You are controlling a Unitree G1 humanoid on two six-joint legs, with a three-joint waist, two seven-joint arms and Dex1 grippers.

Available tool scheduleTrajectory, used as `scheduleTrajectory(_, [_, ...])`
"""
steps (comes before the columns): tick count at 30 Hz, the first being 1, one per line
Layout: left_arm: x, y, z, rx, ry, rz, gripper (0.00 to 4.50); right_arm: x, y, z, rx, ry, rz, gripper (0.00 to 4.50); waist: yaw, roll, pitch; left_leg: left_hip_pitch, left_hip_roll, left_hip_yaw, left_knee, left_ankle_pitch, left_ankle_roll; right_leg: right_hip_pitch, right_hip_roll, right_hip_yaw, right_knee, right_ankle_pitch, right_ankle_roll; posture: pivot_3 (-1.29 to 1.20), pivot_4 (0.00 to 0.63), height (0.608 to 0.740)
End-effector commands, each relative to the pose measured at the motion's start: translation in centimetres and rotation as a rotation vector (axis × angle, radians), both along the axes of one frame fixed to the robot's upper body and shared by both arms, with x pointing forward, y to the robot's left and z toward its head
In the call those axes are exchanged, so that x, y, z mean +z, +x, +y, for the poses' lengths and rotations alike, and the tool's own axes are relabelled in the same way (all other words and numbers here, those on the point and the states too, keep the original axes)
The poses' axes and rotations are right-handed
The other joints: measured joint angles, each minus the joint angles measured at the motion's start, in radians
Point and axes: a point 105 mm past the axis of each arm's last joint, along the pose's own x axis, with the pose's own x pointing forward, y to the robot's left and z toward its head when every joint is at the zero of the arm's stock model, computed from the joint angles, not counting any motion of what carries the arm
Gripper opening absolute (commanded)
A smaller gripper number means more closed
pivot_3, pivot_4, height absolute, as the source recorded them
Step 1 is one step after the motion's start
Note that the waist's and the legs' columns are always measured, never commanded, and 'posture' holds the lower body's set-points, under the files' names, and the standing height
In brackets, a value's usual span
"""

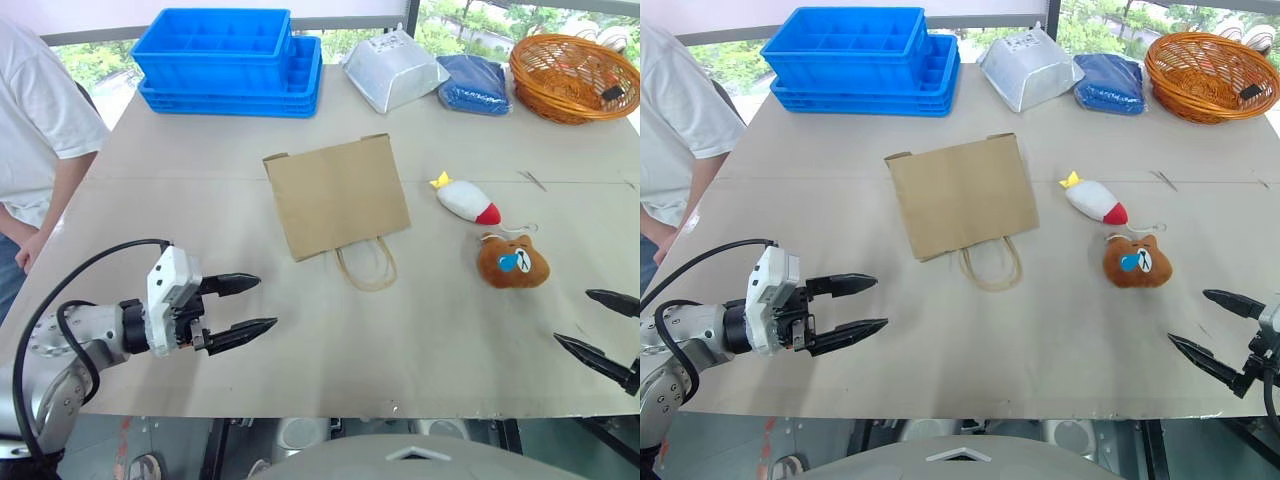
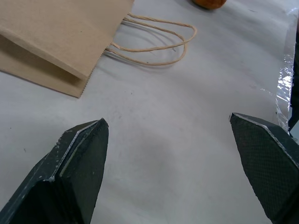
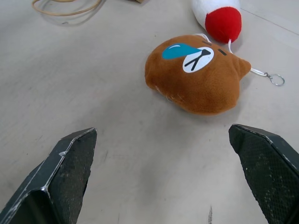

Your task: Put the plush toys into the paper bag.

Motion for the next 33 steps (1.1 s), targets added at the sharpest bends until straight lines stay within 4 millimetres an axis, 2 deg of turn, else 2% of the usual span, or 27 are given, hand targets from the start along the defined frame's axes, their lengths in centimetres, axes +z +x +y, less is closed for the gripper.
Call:
scheduleTrajectory(1, [1.6, 0.5, -0.6, -0.015, -0.004, -0.055, 4.47, 0.7, 0.3, 1.0, 0.041, 0.026, -0.051, 4.5, 0.0, 0.0, 0.0, 0.0, 0.0, 0.0, 0.0, 0.0, 0.0, 0.0, 0.0, 0.0, 0.0, 0.0, 0.0, 0.0, 0.15, 0.74])
scheduleTrajectory(4, [2.5, 1.3, -1.2, -0.021, -0.003, -0.119, 4.47, 1.3, 0.7, 2.2, 0.053, 0.077, -0.095, 4.5, 0.0, 0.0, 0.001, 0.0, 0.0, -0.001, 0.0, 0.0, 0.0, 0.0, 0.0, -0.001, 0.0, 0.0, 0.0, 0.0, 0.15, 0.74])
scheduleTrajectory(9, [2.4, 2.3, -1.5, -0.006, 0.076, -0.153, 4.47, 2.3, 0.6, 3.9, 0.114, 0.084, -0.169, 4.5, 0.0, 0.002, 0.001, 0.0, 0.0, -0.001, 0.0, 0.0, 0.0, 0.001, 0.0, -0.001, 0.0, 0.0, 0.0, 0.0, 0.15, 0.74])
scheduleTrajectory(16, [2.8, 2.7, -3.9, -0.217, 0.16, -0.138, 4.47, 3.7, -0.7, 8.5, 0.315, 0.136, -0.206, 4.5, 0.0, 0.002, 0.002, 0.0, 0.0, -0.002, 0.0, 0.0, -0.001, 0.001, 0.0, -0.003, 0.0, 0.0, 0.0, 0.0, 0.15, 0.74])
scheduleTrajectory(18, [2.7, 2.7, -4.5, -0.263, 0.156, -0.124, 4.47, 3.8, -0.8, 9.2, 0.34, 0.144, -0.211, 4.5, 0.0, 0.002, 0.002, 0.0, 0.0, -0.002, 0.0, 0.0, -0.001, 0.002, 0.0, -0.003, 0.0, 0.0, 0.0, 0.0, 0.15, 0.74])
scheduleTrajectory(26, [1.7, 5.1, -8.7, -0.4, 0.237, -0.171, 4.47, 4.2, -0.8, 9.9, 0.316, 0.141, -0.249, 4.5, 0.004, 0.002, 0.002, 0.0, -0.001, -0.002, 0.001, 0.002, 0.002, 0.003, 0.001, -0.003, 0.0, 0.0, 0.0, 0.0, 0.15, 0.74])
scheduleTrajectory(33, [-0.1, 6.0, -10.2, -0.487, 0.376, -0.25, 4.47, 4.3, -0.8, 10.3, 0.272, 0.156, -0.255, 4.5, -0.001, 0.001, 0.002, 0.0, -0.001, -0.003, 0.002, 0.002, 0.003, 0.003, 0.002, -0.002, 0.001, 0.0, 0.0, 0.0, 0.15, 0.74])
